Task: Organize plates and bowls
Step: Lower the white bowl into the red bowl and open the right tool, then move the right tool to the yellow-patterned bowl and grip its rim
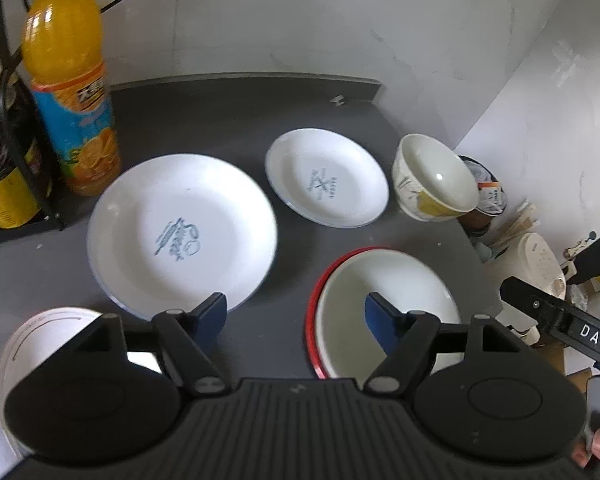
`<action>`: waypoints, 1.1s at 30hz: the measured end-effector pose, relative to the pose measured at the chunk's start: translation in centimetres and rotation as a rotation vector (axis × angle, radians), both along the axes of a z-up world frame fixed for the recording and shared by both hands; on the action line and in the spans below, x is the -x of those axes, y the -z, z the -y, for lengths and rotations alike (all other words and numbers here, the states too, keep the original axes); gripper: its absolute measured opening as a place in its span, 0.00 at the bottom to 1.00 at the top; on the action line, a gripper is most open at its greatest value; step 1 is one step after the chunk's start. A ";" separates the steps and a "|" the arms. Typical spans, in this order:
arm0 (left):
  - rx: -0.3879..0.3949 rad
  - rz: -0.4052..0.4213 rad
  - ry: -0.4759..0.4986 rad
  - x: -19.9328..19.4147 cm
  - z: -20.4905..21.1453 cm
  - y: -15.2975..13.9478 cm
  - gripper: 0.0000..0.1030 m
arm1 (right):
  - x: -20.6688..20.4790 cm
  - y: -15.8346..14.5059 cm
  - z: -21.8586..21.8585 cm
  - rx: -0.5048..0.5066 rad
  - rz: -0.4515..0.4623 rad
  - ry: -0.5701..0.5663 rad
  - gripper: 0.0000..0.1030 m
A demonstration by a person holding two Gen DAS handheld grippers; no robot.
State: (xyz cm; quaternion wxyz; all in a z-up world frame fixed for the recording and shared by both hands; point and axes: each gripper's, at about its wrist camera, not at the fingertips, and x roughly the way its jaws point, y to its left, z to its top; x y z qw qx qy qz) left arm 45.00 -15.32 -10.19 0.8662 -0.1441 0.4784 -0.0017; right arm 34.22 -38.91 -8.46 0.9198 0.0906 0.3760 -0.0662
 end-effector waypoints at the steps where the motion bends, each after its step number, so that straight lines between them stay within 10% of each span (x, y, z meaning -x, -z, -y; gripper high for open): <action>1: 0.001 0.000 0.003 -0.3 0.3 -0.1 0.73 | -0.1 -0.1 0.4 -0.002 0.004 0.009 0.88; 33: 0.003 -0.049 -0.085 -17.7 12.8 3.0 0.66 | -13.8 3.7 15.7 -0.176 -0.093 -0.045 0.56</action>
